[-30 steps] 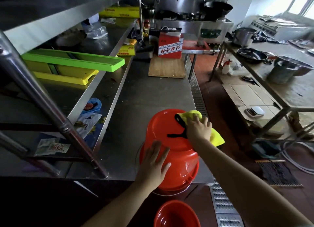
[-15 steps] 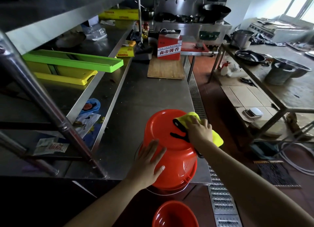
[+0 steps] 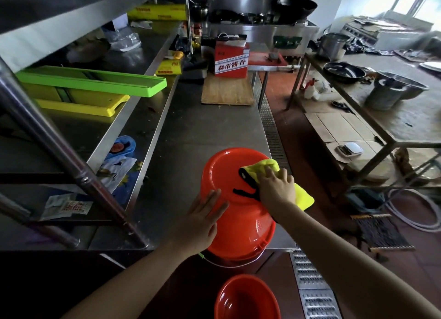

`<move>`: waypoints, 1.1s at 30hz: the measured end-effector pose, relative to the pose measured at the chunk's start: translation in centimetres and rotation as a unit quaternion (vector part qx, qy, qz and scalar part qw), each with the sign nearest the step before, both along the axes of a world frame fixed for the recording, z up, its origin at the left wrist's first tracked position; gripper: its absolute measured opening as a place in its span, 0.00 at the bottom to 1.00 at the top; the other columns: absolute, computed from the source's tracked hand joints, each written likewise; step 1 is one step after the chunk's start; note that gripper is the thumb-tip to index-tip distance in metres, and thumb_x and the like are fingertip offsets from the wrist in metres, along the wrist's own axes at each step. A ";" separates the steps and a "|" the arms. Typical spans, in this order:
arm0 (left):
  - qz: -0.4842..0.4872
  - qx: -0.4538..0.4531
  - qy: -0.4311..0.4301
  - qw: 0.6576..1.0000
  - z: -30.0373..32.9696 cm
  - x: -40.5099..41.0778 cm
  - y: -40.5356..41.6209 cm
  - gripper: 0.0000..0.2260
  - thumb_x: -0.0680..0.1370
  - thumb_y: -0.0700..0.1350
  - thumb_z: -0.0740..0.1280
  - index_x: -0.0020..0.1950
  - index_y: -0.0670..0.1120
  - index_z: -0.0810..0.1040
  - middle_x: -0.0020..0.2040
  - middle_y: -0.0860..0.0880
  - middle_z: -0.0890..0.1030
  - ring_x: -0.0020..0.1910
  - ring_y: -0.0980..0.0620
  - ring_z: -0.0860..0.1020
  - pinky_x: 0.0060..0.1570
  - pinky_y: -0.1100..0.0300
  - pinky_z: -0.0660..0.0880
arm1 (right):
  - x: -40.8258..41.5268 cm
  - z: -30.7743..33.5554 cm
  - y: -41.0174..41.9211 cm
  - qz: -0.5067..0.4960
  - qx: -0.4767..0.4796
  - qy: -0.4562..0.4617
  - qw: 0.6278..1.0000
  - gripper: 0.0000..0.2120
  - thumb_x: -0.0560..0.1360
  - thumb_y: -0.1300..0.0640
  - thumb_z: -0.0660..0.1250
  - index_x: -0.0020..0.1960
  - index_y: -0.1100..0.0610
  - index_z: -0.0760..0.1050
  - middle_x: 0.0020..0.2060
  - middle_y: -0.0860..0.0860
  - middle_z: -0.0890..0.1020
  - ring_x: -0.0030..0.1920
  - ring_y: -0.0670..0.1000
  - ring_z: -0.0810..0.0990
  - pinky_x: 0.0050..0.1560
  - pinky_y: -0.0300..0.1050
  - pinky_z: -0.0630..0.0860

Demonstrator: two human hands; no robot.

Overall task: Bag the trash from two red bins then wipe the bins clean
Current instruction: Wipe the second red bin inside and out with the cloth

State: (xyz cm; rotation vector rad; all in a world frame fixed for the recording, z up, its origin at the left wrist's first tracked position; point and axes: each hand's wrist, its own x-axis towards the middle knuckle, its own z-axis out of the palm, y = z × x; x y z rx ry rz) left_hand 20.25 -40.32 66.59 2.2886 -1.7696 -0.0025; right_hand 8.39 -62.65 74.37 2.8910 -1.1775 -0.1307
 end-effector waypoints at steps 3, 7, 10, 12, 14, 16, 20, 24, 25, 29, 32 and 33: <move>0.008 -0.011 0.027 1.000 -0.2 -0.3 0.2 0.34 0.78 0.48 0.61 0.80 0.58 0.47 0.81 0.49 0.43 0.79 0.47 0.44 0.68 0.40 0.67 | 1.0 -0.8 4.3 0.078 0.021 -0.013 0.997 0.20 0.80 0.51 0.59 0.72 0.44 0.69 0.76 0.48 0.64 0.70 0.62 0.61 0.66 0.58 0.63; 0.042 -0.011 0.036 0.998 0.0 0.1 0.5 0.38 0.75 0.47 0.66 0.79 0.63 0.47 0.81 0.49 0.42 0.79 0.42 0.47 0.59 0.47 0.77 | 0.3 -1.4 4.4 0.166 0.048 -0.030 0.984 0.25 0.80 0.44 0.61 0.77 0.38 0.61 0.78 0.42 0.61 0.70 0.59 0.61 0.65 0.56 0.63; 0.015 -0.014 0.012 1.000 0.0 0.9 0.3 0.38 0.75 0.47 0.66 0.79 0.63 0.48 0.81 0.48 0.42 0.79 0.43 0.45 0.69 0.41 0.65 | -1.7 -1.6 1.2 0.123 0.030 -0.011 0.992 0.24 0.82 0.45 0.58 0.77 0.37 0.61 0.79 0.41 0.58 0.71 0.58 0.60 0.67 0.55 0.62; 0.003 -0.015 0.026 1.000 0.0 1.0 0.1 0.38 0.75 0.47 0.65 0.79 0.63 0.47 0.81 0.49 0.41 0.79 0.45 0.44 0.71 0.42 0.61 | -2.8 -1.7 0.0 0.069 0.014 -0.014 0.997 0.21 0.83 0.44 0.55 0.76 0.39 0.63 0.79 0.43 0.59 0.70 0.59 0.60 0.66 0.55 0.61; 0.005 -0.021 0.042 0.999 0.1 0.9 0.2 0.39 0.75 0.48 0.65 0.79 0.62 0.45 0.80 0.52 0.41 0.79 0.49 0.42 0.71 0.46 0.60 | -2.9 -1.5 0.3 0.069 0.023 -0.023 0.997 0.24 0.82 0.36 0.48 0.76 0.37 0.59 0.79 0.45 0.60 0.71 0.61 0.60 0.66 0.59 0.62; 0.002 -0.027 0.058 0.998 0.3 1.4 0.5 0.40 0.76 0.47 0.64 0.80 0.57 0.43 0.80 0.55 0.41 0.78 0.55 0.40 0.74 0.46 0.57 | -2.7 -1.3 1.5 0.108 0.040 -0.024 0.993 0.29 0.77 0.27 0.42 0.76 0.31 0.49 0.78 0.48 0.59 0.71 0.63 0.61 0.66 0.64 0.63; -0.033 -0.020 0.054 0.998 1.0 2.7 0.7 0.36 0.76 0.47 0.58 0.81 0.52 0.44 0.80 0.56 0.45 0.78 0.57 0.45 0.76 0.48 0.54 | -3.5 -1.9 2.8 0.183 -0.008 -0.012 0.983 0.33 0.75 0.29 0.58 0.76 0.29 0.48 0.78 0.50 0.60 0.68 0.64 0.64 0.62 0.65 0.68; -0.052 -0.016 0.053 0.997 0.8 3.0 0.9 0.34 0.76 0.48 0.54 0.81 0.52 0.45 0.80 0.56 0.45 0.79 0.56 0.46 0.76 0.50 0.53 | -4.0 -2.4 3.5 0.220 -0.042 -0.081 0.971 0.26 0.78 0.45 0.67 0.74 0.35 0.65 0.73 0.49 0.71 0.61 0.64 0.74 0.55 0.61 0.75; -0.051 -0.019 0.055 0.997 0.7 2.9 0.9 0.34 0.76 0.47 0.55 0.81 0.52 0.44 0.81 0.55 0.45 0.79 0.56 0.46 0.76 0.50 0.53 | -3.9 -2.4 3.4 0.224 -0.037 -0.084 0.970 0.25 0.79 0.46 0.66 0.74 0.36 0.67 0.73 0.48 0.71 0.61 0.64 0.74 0.56 0.60 0.75; -0.002 -0.020 0.085 0.996 0.2 2.1 0.7 0.35 0.78 0.50 0.57 0.80 0.57 0.40 0.80 0.56 0.45 0.79 0.55 0.44 0.76 0.49 0.54 | -1.6 -1.6 3.1 0.247 -0.016 -0.050 0.968 0.21 0.81 0.44 0.63 0.73 0.36 0.68 0.75 0.46 0.69 0.63 0.64 0.71 0.59 0.61 0.73; 0.009 -0.019 0.085 0.996 0.2 1.6 0.5 0.36 0.78 0.51 0.57 0.79 0.59 0.38 0.79 0.57 0.43 0.78 0.57 0.42 0.76 0.50 0.51 | 1.7 -1.3 3.5 0.223 0.004 -0.014 0.975 0.21 0.82 0.40 0.56 0.75 0.35 0.64 0.77 0.45 0.63 0.68 0.63 0.65 0.64 0.60 0.68; 0.006 -0.017 0.085 0.996 0.2 1.6 0.5 0.35 0.78 0.51 0.58 0.79 0.59 0.40 0.79 0.57 0.44 0.77 0.57 0.41 0.76 0.50 0.50 | 3.0 -1.4 3.4 0.212 0.006 -0.013 0.977 0.21 0.83 0.41 0.55 0.75 0.34 0.63 0.78 0.45 0.62 0.68 0.62 0.63 0.64 0.60 0.66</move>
